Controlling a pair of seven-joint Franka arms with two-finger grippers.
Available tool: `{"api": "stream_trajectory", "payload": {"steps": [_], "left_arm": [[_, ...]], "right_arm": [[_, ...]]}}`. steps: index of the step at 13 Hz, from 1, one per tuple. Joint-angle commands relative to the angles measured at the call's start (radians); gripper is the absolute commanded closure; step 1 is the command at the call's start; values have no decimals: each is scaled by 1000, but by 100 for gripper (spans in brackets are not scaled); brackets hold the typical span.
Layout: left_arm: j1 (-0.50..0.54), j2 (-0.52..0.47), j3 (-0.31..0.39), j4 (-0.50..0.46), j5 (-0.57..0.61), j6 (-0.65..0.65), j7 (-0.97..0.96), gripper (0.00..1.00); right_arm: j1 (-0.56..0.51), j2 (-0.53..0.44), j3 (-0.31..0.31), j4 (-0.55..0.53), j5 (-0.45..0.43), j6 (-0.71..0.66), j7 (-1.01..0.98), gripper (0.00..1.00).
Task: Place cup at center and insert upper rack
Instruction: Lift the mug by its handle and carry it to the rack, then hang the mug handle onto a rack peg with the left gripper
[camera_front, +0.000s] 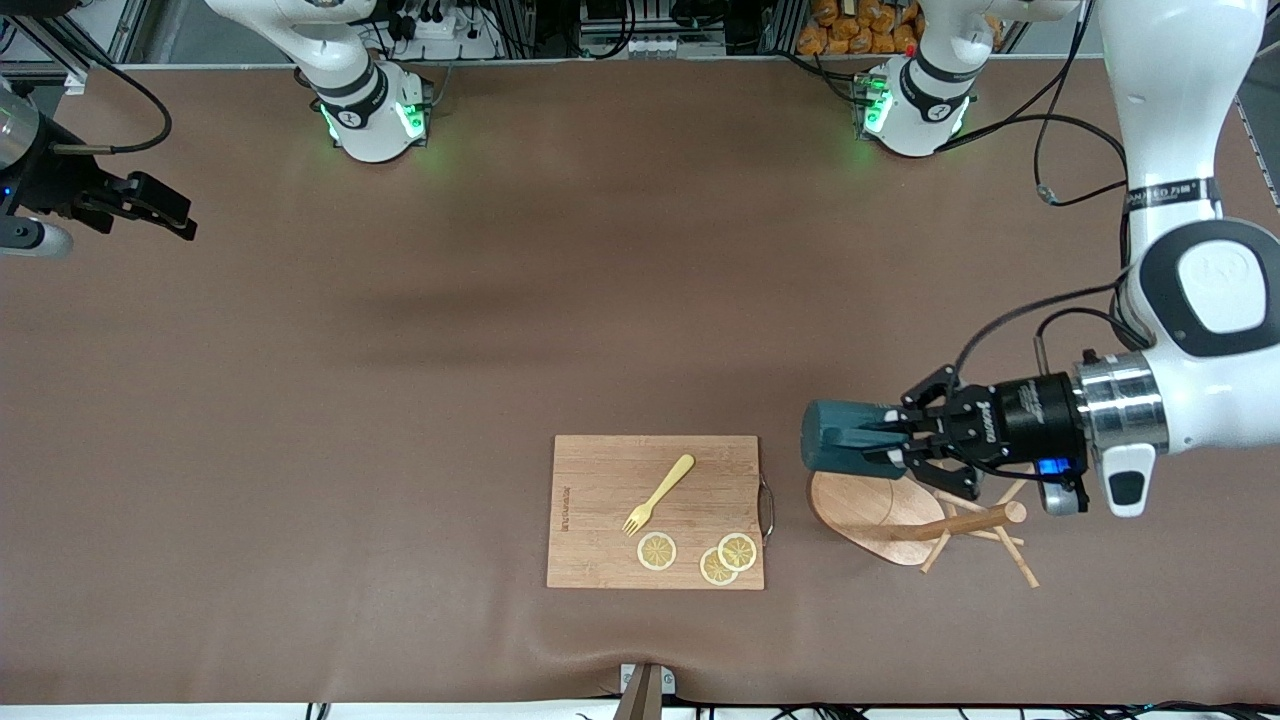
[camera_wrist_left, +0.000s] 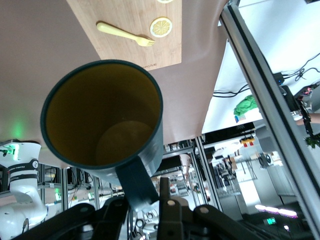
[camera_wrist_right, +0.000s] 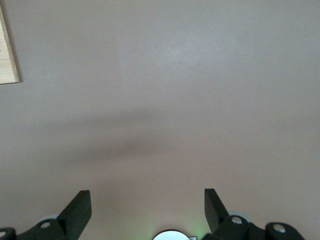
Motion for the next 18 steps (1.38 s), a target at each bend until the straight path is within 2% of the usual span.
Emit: {"api": "stream_trajectory", "payload": {"steps": [1,6,13,18], "left_arm": [[53,40,-10,11,-97,-27,52,100],[117,132,-10,11,-278,-105,158,100],[186,188,-12,11,-283,-186,265,100],[203,208,-19,11,-308,-194,285,100]], "right_arm": [[10,-40,0,-33,-15,12,17,0],[16,-41,2,-32,-13,20,18,0],[13,-46,-3,-33,-12,29,17,0],[16,-46,0,-32,-12,29,17,0]]}}
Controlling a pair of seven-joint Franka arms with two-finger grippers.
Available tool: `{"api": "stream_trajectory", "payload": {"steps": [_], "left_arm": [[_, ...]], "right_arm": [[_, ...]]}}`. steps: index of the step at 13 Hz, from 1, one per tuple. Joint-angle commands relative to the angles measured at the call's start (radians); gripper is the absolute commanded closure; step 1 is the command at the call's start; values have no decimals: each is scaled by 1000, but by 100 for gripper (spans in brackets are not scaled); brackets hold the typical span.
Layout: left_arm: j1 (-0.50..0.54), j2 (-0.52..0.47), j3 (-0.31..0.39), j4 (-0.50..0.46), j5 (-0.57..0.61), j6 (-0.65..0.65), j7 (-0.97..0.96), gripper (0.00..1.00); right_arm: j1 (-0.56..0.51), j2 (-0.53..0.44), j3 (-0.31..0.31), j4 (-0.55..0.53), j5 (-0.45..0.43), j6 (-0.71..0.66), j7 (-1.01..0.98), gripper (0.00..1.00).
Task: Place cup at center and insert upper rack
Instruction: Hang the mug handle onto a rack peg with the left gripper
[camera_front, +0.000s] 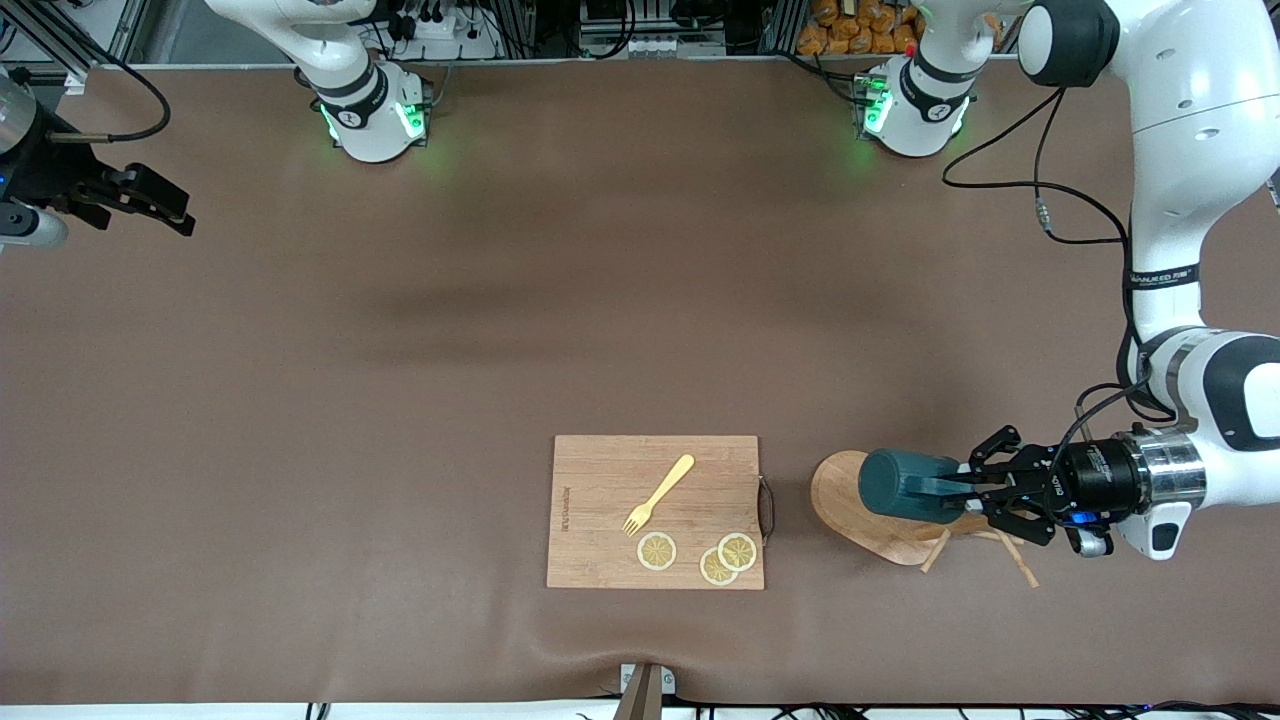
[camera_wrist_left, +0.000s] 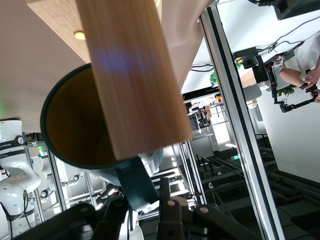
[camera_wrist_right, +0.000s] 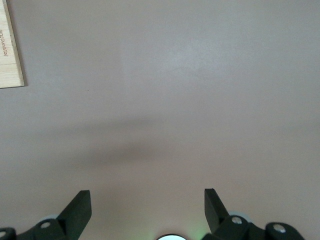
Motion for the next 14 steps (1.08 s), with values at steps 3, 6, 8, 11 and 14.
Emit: {"api": "stream_trajectory", "payload": {"steps": [3,6,8,11,14], "left_arm": [[24,11,-10,13,-39,-32,49,100],[38,31,-10,13,-39,-60,81,100],[44,34,-10,13,-39,-62,95,100],[46,34,-10,13,-41,-68,99,100],[63,40,-12,13,-41,-75,124,100]], "right_arm": [[11,-25,1,-23,-12,17,15,0],[22,-26,0,-22,-12,23,12,0],[20,-28,-4,-17,-12,26,9,0],[20,-28,-4,-19,0,46,12,0],[20,-28,-5,-19,7,49,12,0]]}}
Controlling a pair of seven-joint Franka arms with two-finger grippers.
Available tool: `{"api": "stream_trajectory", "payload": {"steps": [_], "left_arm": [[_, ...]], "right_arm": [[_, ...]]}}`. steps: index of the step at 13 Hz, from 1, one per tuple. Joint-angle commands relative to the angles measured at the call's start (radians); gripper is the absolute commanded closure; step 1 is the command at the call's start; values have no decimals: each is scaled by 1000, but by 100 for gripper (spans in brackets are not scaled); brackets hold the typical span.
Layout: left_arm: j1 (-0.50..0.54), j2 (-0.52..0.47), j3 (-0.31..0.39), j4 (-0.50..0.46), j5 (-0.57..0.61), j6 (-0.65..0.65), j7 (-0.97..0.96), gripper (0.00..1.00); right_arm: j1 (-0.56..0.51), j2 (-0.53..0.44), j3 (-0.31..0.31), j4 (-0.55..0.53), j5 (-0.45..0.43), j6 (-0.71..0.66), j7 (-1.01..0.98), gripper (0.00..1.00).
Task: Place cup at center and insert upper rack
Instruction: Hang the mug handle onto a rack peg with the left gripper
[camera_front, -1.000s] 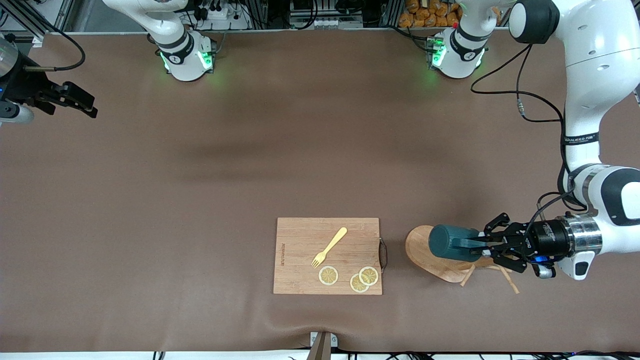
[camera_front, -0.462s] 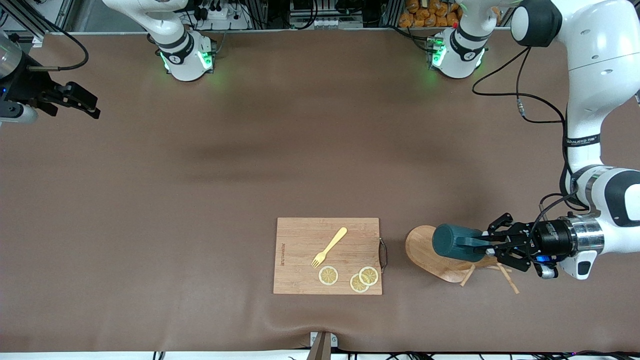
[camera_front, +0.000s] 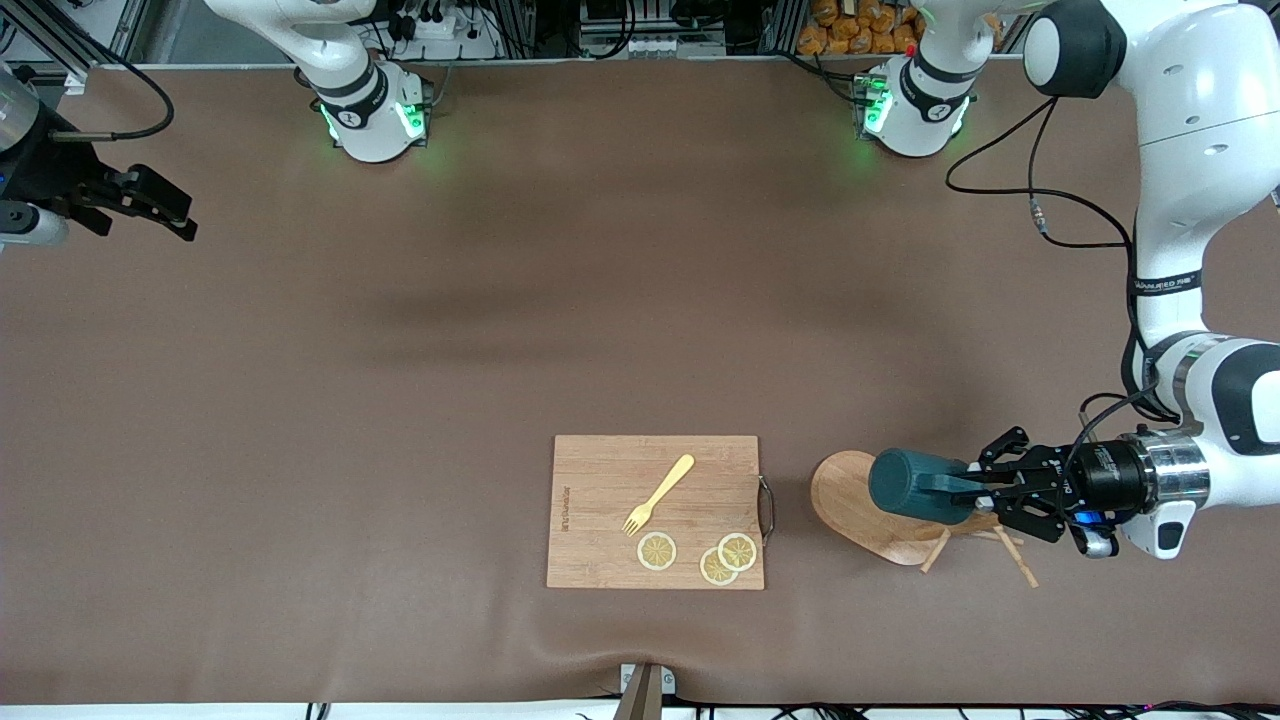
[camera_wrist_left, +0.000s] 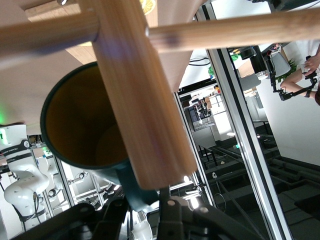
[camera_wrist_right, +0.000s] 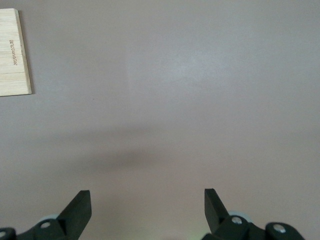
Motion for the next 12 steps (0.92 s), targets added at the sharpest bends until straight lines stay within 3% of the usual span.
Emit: {"api": "stream_trajectory", "payload": {"steps": [1,12], "left_arm": [[22,17,-9,12,-29,-25,26,100],[41,26,-9,14,-29,-25,43,100]], "right_arm": [[6,-26,-8,-19,7,10,11,0],[10,-26,-5,-20,18,19,5,0]]}}
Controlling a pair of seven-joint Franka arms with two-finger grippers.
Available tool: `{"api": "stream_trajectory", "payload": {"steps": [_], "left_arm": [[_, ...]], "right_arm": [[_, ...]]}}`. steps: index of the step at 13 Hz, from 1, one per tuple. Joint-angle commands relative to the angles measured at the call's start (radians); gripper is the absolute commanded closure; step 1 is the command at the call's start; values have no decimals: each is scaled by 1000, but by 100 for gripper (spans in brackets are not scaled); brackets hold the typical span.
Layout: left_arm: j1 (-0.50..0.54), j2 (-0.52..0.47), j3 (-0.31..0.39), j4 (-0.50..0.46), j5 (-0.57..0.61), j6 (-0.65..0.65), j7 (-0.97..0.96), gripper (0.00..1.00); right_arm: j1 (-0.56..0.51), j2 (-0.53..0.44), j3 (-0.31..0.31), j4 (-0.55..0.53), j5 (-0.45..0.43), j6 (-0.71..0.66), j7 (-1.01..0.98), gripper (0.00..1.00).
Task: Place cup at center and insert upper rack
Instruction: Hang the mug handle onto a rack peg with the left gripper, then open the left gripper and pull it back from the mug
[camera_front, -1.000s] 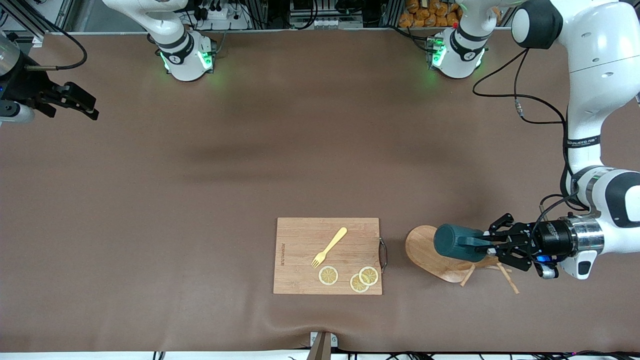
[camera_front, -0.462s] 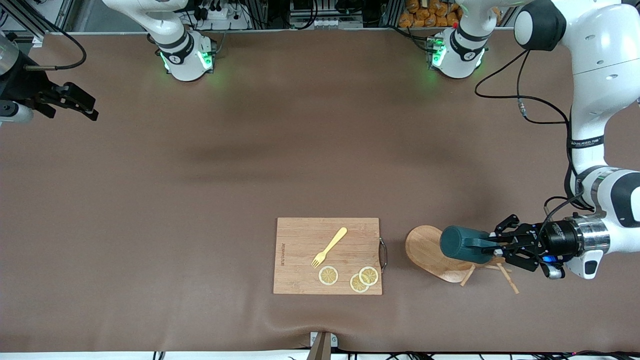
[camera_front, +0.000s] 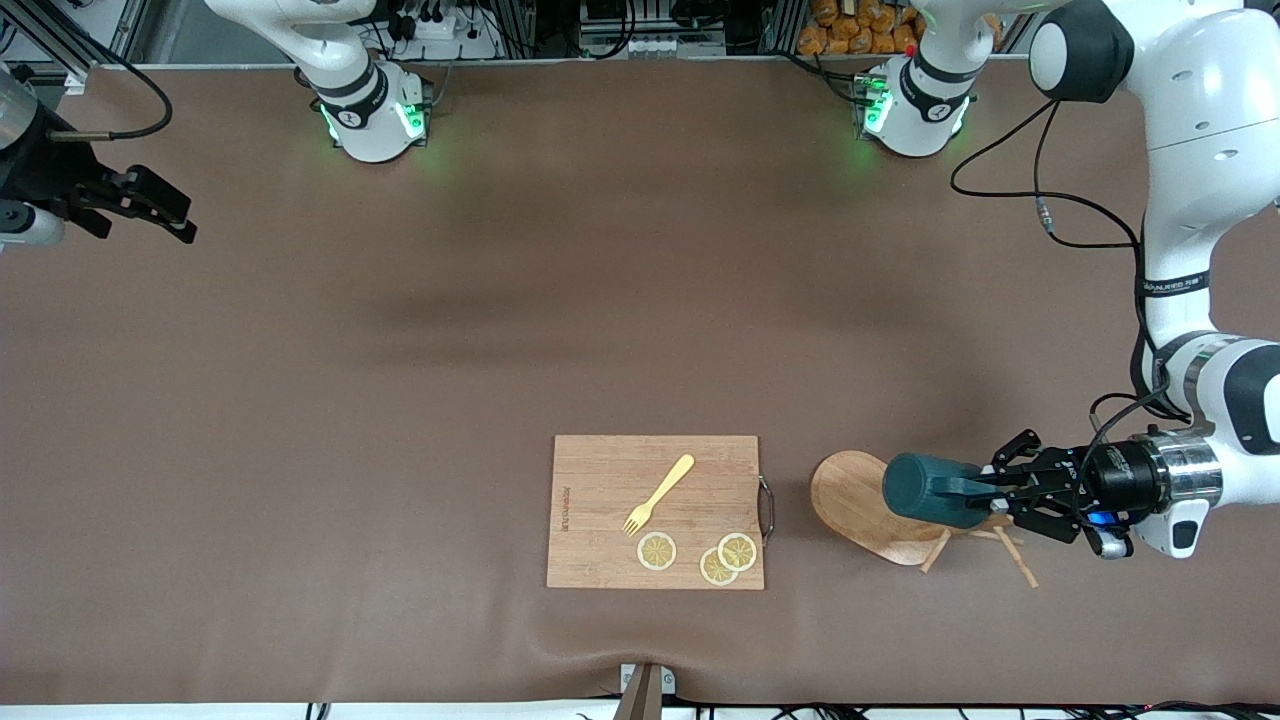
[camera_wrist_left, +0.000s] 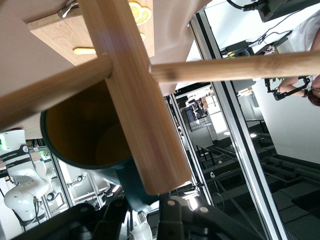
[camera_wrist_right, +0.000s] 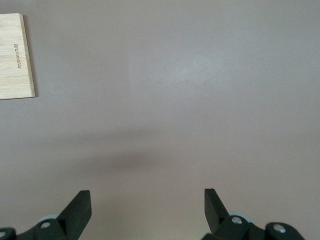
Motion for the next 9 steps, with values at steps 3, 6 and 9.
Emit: {"api": "stream_trajectory", "payload": {"steps": [3,6,9], "left_arm": [[19,15,-8,14,-29,-20,30,98],[19,21,-8,14,-29,-20,39,90],[10,21,-8,20,-29,-18,44,0]], "right_arm": [[9,-25,-5,-20,11,5,5,0],[9,-27,-5,-20,13,5,6,0],[10,-27,-5,-22,13,2,5,0]]}}
